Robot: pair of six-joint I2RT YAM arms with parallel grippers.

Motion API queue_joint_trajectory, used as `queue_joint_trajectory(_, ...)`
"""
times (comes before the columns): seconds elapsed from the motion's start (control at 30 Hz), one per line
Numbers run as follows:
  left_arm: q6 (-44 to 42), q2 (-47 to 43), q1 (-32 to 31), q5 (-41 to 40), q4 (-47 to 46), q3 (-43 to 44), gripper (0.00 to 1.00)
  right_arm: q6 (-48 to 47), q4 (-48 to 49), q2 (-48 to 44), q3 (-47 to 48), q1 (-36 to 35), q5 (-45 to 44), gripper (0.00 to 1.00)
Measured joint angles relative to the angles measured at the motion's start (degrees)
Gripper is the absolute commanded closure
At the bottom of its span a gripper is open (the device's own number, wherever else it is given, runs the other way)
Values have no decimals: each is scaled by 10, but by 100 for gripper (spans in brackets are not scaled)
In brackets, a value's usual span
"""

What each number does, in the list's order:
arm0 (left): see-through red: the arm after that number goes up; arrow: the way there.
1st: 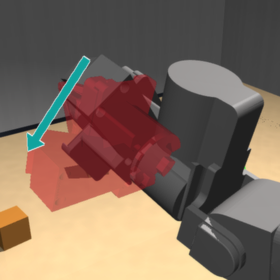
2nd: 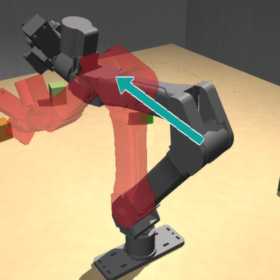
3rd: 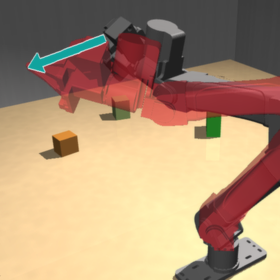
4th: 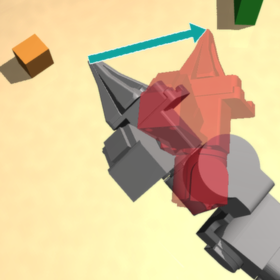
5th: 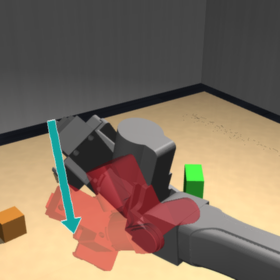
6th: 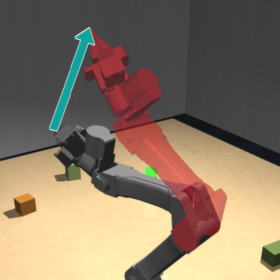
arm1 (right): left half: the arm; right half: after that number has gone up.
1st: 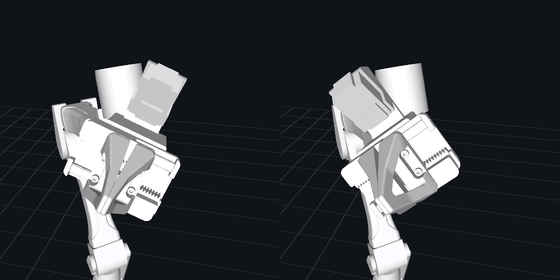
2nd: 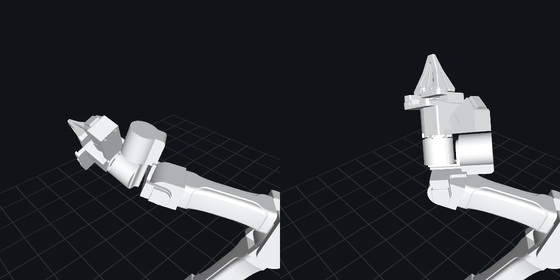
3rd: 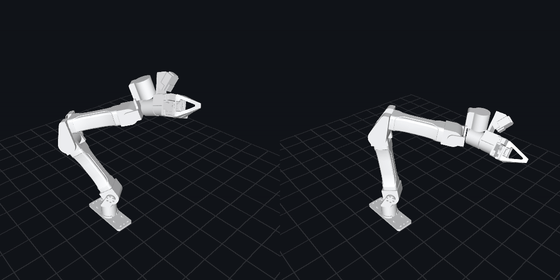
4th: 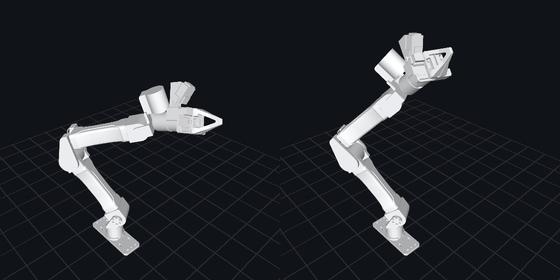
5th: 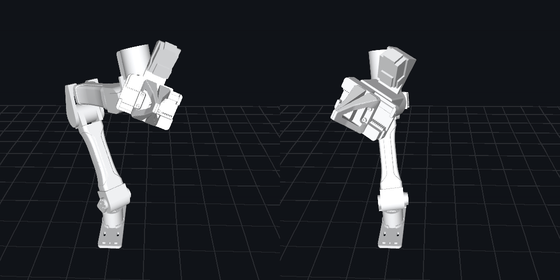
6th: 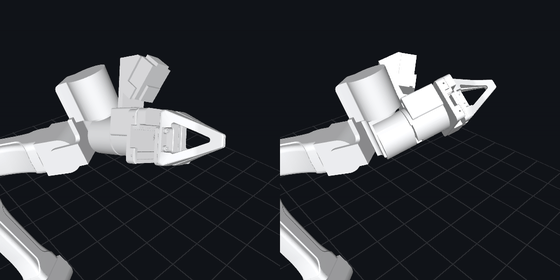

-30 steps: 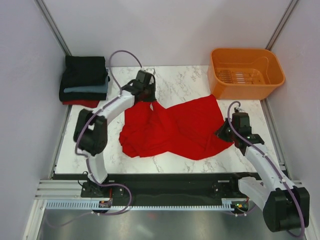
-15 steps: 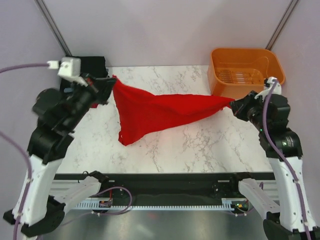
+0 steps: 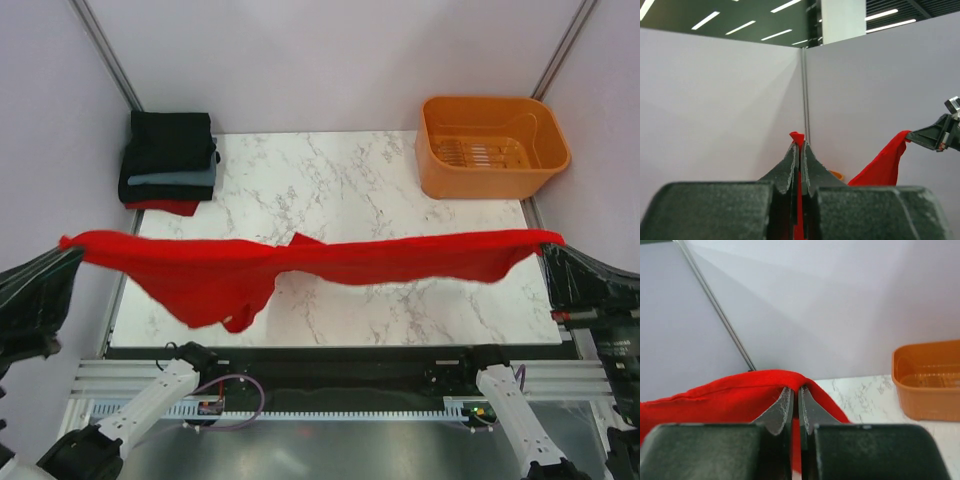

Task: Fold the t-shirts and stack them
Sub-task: Flatten the tshirt out

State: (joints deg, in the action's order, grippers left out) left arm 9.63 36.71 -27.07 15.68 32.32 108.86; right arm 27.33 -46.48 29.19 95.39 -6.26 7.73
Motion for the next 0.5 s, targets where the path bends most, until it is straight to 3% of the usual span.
queue_joint_trajectory(0.23, -19, 12, 6, 41, 14, 100, 98, -9, 2, -7, 57, 0, -23, 100)
queue_joint_trajectory(0.5, -73, 118, 4, 5, 9, 188, 98, -23, 61, 42, 70, 0, -50, 100)
